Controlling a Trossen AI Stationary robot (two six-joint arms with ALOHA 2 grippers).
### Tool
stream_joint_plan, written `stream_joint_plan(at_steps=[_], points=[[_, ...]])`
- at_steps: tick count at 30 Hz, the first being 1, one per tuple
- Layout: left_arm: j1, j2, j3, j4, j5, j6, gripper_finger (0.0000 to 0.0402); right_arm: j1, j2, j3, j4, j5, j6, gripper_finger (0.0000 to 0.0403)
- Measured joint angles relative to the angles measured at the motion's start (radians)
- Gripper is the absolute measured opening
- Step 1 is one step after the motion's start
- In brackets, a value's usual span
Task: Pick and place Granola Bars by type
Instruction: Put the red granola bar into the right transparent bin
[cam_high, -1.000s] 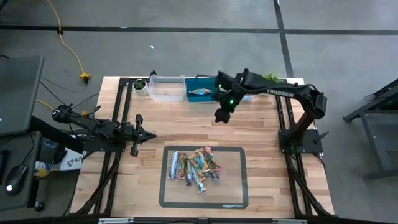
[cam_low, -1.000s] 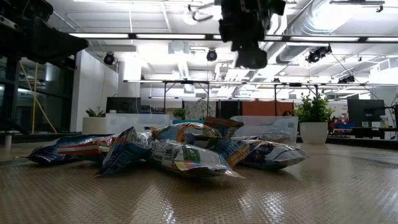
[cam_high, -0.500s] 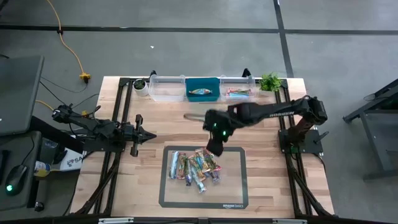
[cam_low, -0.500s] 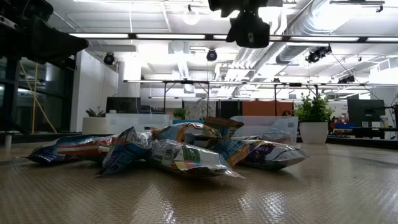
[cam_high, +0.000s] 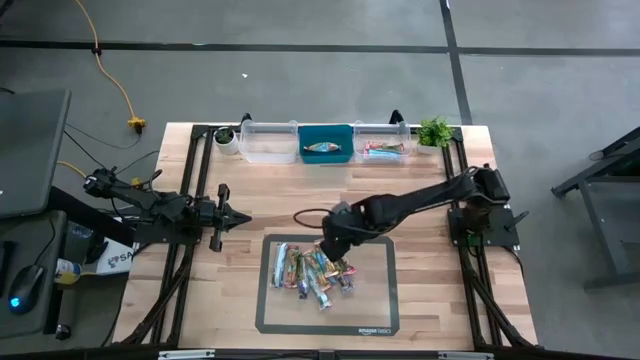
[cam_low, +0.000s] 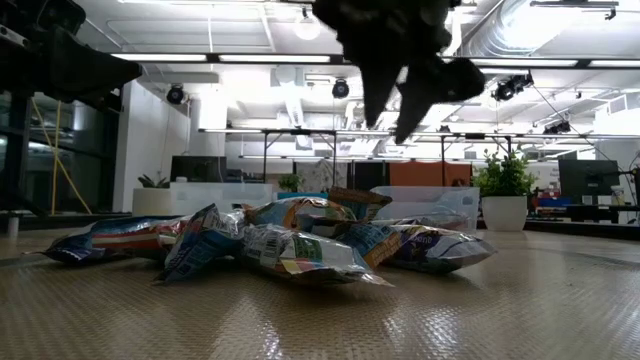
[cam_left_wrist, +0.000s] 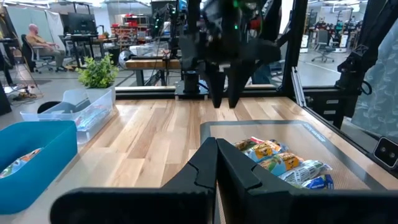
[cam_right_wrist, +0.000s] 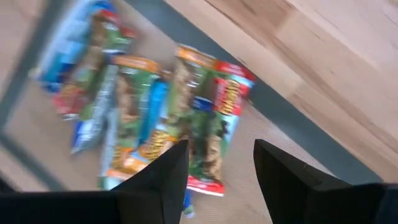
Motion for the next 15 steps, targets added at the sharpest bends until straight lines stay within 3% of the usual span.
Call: stream_joint_plan(at_steps=[9,15], points=[[0.0,0.0,0.0,0.0,0.0,0.0,0.0001,0.031,0.078,0.0,-0.005,-0.001,-0.023,0.0168],[0.0,0.0,0.0,0.0,0.0,0.0,0.0001,0.043,0.11,0.0,0.005,-0.022,-0.025,0.0205]])
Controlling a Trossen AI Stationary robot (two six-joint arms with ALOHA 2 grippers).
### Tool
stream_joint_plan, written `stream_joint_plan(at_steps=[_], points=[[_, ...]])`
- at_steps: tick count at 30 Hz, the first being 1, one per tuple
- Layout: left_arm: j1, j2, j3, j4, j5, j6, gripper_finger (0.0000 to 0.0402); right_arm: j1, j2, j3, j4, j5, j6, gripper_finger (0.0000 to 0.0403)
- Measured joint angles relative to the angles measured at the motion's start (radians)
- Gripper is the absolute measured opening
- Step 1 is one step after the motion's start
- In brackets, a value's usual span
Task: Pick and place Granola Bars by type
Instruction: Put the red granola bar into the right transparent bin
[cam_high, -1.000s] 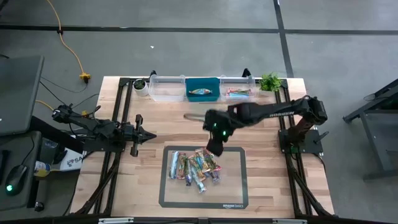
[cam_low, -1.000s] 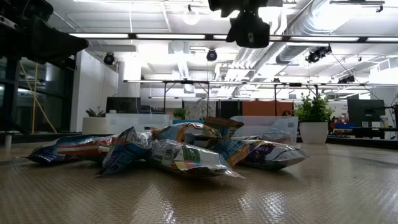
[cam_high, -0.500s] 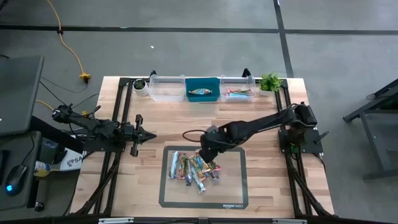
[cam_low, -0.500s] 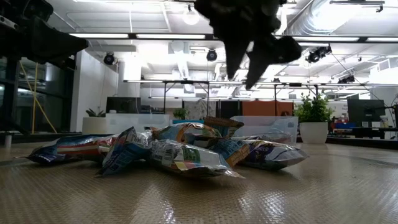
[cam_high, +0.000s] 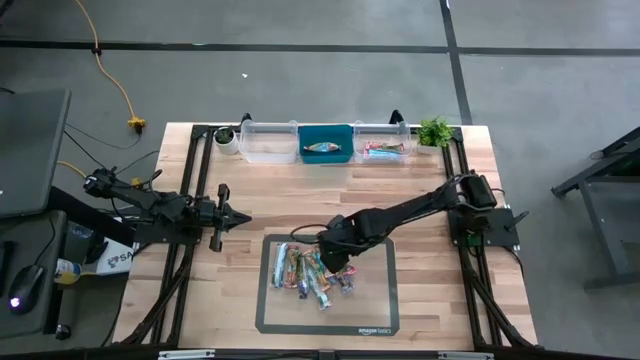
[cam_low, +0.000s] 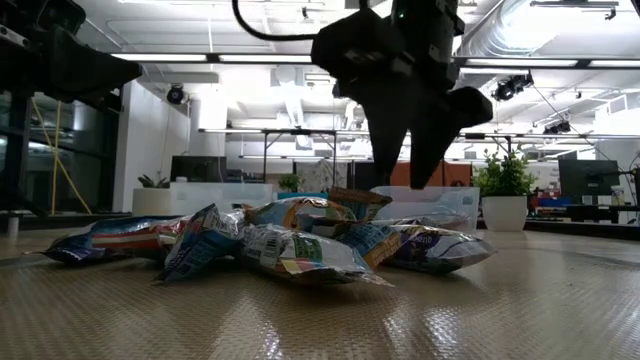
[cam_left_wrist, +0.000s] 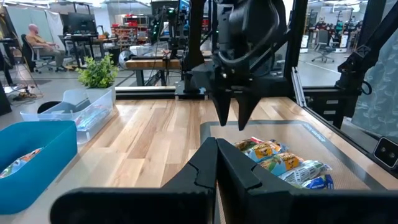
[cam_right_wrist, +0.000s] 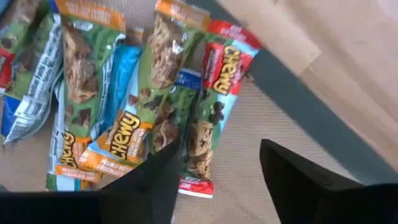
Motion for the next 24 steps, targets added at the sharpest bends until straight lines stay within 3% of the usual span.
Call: stream_joint_plan(at_steps=[7,24], points=[[0.0,0.0,0.0,0.0,0.0,0.0,0.0001,0.002,0.056,0.0,0.034,-0.028,0.004,0.0249],[0.0,0.0,0.0,0.0,0.0,0.0,0.0001,0.0,0.131,0.002,0.07,-0.02,0.035,0.025]])
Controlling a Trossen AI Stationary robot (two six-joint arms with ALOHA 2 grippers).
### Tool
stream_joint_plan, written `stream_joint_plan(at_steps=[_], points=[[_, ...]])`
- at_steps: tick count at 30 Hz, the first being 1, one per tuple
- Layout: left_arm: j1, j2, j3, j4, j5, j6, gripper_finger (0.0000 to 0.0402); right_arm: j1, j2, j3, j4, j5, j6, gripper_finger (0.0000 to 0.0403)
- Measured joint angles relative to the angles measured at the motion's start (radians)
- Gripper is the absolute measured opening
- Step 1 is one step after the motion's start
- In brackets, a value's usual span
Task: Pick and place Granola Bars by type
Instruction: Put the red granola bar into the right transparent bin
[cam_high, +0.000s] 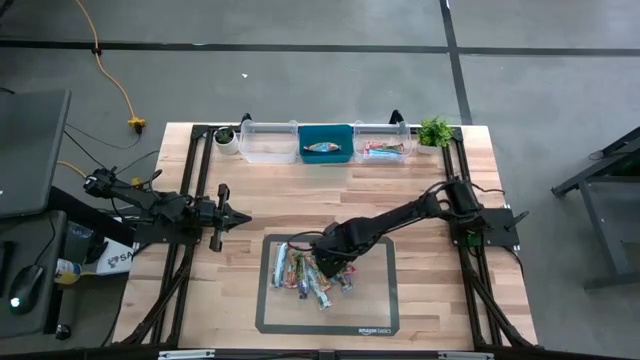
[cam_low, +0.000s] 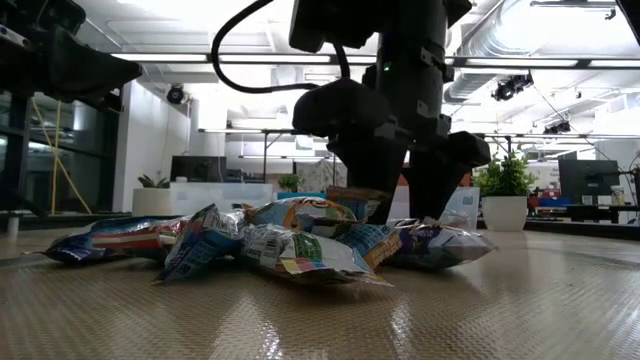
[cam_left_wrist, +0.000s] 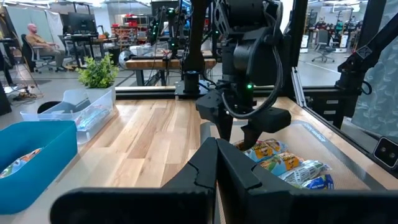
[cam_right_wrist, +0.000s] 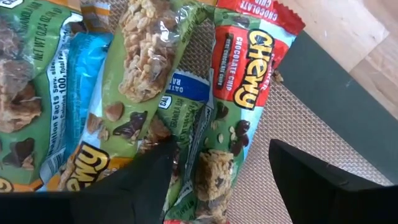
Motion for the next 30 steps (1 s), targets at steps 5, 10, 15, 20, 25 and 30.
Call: stream_joint_plan(at_steps=[5,10,15,20,25,30], points=[[0.0,0.0,0.0,0.0,0.0,0.0,0.0001,-0.002,0.0,0.0,-0.002,0.013,0.016,0.0231],[0.0,0.0,0.0,0.0,0.0,0.0,0.0001,-0.009,0.001,0.0,-0.018,0.005,0.015,0.0206],[0.0,0.0,0.0,0.0,0.0,0.0,0.0001,-0.013,0.002,0.001,-0.071,0.01,0.012,0.0195],[0.0,0.0,0.0,0.0,0.0,0.0,0.0001,-0.013,0.003,0.001,-0.104,0.016,0.011,0.019],[0.0,0.0,0.0,0.0,0.0,0.0,0.0001,-0.013,0.003,0.0,-0.106,0.016,0.009,0.0179],[0.0,0.0,0.0,0.0,0.0,0.0,0.0001,-0.013,0.003,-0.001,-0.1,0.012,0.009,0.0158]])
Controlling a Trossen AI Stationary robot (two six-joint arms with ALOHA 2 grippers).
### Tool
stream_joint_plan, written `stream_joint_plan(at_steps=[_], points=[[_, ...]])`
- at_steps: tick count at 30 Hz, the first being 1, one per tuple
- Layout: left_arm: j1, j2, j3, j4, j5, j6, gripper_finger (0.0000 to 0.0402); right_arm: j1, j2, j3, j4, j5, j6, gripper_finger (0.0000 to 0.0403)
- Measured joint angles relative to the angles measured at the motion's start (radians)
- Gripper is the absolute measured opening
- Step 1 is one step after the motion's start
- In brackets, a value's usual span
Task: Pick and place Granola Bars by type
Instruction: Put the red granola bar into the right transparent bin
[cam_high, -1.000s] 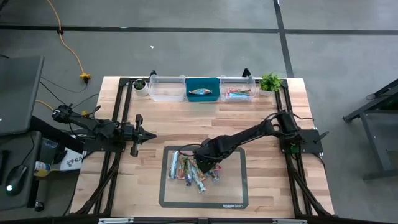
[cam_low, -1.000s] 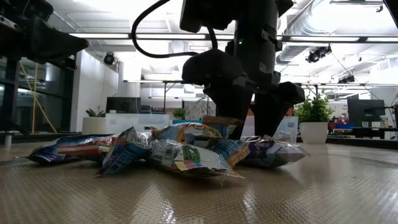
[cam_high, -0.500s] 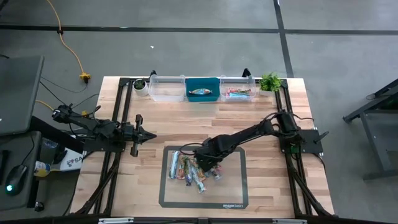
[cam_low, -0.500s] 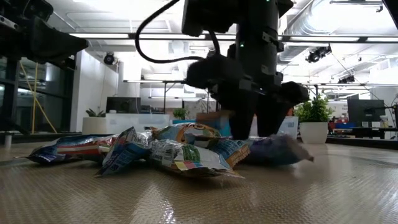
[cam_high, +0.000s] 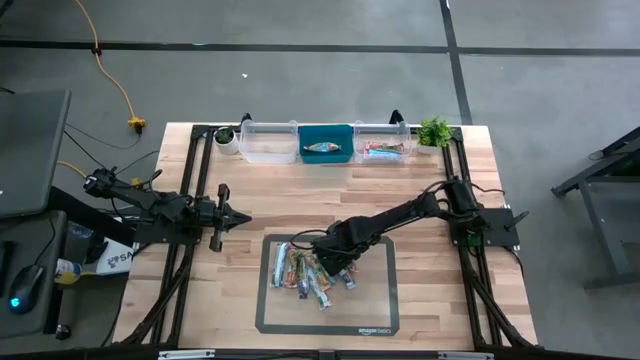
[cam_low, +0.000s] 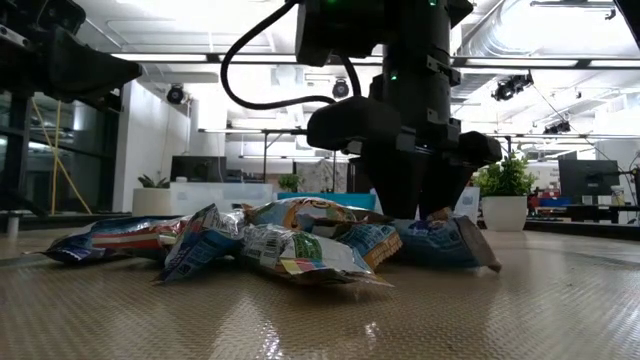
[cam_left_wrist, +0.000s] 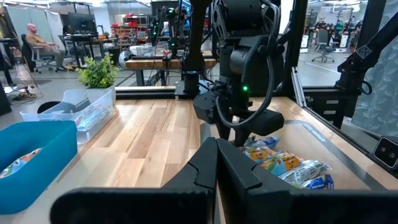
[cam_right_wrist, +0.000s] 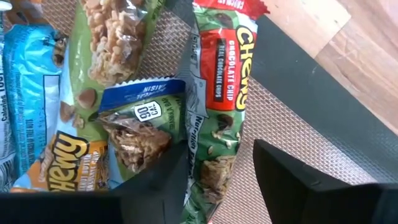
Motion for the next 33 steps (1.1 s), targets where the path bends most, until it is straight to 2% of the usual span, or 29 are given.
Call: stream_joint_plan(at_steps=[16,25,33], points=[[0.0,0.0,0.0,0.0,0.0,0.0,0.0001,0.0,-0.023,-0.002,-0.019,-0.018,-0.011,0.0081],[0.0,0.0,0.0,0.0,0.0,0.0,0.0001,-0.02,-0.117,-0.002,-0.062,0.001,-0.012,0.0046],[0.0,0.0,0.0,0.0,0.0,0.0,0.0001,-0.054,-0.24,-0.002,-0.05,0.1,-0.035,0.0023]])
